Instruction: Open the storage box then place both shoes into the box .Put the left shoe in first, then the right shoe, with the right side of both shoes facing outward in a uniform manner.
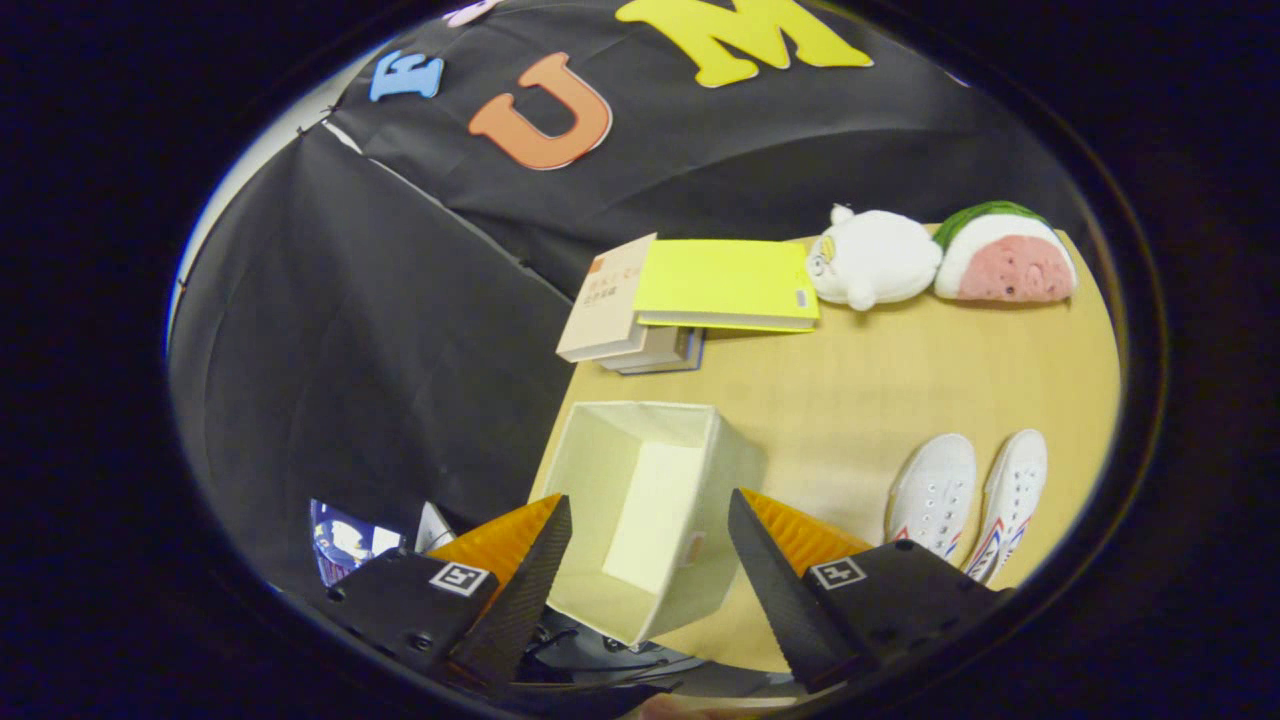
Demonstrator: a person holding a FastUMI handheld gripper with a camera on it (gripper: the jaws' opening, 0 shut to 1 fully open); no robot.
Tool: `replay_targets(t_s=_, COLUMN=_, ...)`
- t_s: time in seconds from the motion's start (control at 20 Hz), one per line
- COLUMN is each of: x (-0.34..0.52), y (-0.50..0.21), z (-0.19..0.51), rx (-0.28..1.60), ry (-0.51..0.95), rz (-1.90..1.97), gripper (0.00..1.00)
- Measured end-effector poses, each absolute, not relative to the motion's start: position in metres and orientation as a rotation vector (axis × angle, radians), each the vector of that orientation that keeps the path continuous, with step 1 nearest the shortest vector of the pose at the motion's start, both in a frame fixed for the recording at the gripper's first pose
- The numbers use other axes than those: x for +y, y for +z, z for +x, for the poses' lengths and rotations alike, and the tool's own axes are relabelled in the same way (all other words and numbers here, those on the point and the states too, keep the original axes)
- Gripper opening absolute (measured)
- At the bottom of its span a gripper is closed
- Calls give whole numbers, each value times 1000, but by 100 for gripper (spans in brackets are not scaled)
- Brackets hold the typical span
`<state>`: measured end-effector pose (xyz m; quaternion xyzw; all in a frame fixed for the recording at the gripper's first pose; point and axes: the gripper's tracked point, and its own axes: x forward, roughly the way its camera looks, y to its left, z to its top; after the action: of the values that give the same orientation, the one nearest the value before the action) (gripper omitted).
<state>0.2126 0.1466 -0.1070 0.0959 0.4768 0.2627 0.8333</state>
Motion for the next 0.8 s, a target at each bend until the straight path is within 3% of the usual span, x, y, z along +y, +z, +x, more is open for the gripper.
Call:
replay_targets(t_s=0.4, x=22, y=-189, z=218, rx=1052, ry=199, rz=89, gripper=100)
replay_targets(t_s=0.8, x=-42, y=-256, z=209, rx=1215, ry=136, rz=-13, gripper=100)
